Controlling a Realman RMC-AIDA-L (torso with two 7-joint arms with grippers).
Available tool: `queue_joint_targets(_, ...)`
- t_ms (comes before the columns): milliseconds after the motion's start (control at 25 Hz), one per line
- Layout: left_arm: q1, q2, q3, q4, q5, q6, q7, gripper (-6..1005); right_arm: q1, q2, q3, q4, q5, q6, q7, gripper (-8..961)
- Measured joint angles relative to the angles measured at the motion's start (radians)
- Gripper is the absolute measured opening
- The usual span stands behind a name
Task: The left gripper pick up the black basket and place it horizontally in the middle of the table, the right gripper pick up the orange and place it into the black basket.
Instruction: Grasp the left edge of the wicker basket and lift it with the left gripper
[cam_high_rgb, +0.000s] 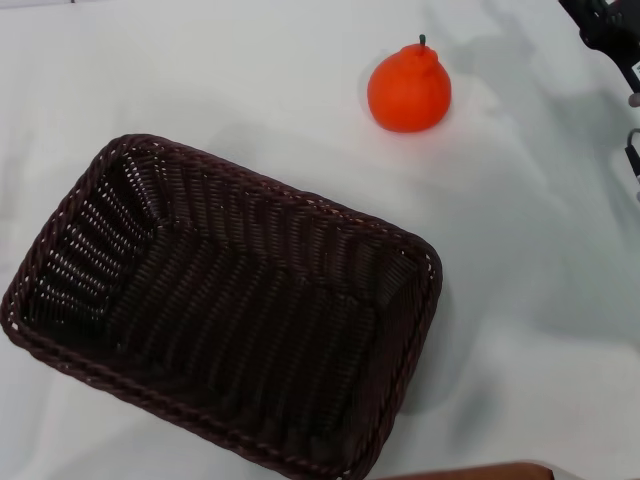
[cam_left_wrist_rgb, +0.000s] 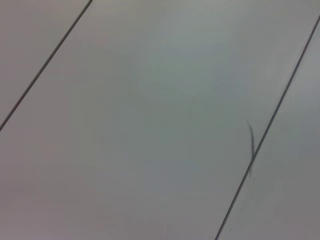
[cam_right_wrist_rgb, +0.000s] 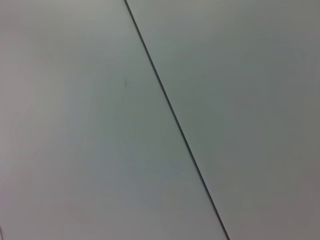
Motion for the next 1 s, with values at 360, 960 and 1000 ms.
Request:
queue_joint_targets(360, 0.0, 0.0, 0.002, 0.0, 0.0, -0.001, 0.0, 887, 0.004, 0.0, -0.008, 0.0, 0.0, -0.004, 0.0, 954)
queue_joint_targets(960, 0.111, 0.023, 0.24, -0.874, 0.339, 0.014, -0.757, 884, -0.011, -0.005, -0.001, 0.0, 0.009, -0.007, 0.0, 955)
queue_joint_targets(1000, 0.11, 0.024, 0.242, -0.986, 0.412, 0.009, -0.857, 884, -0.012, -0.005, -0.001, 0.0, 0.009, -0.007, 0.0, 955)
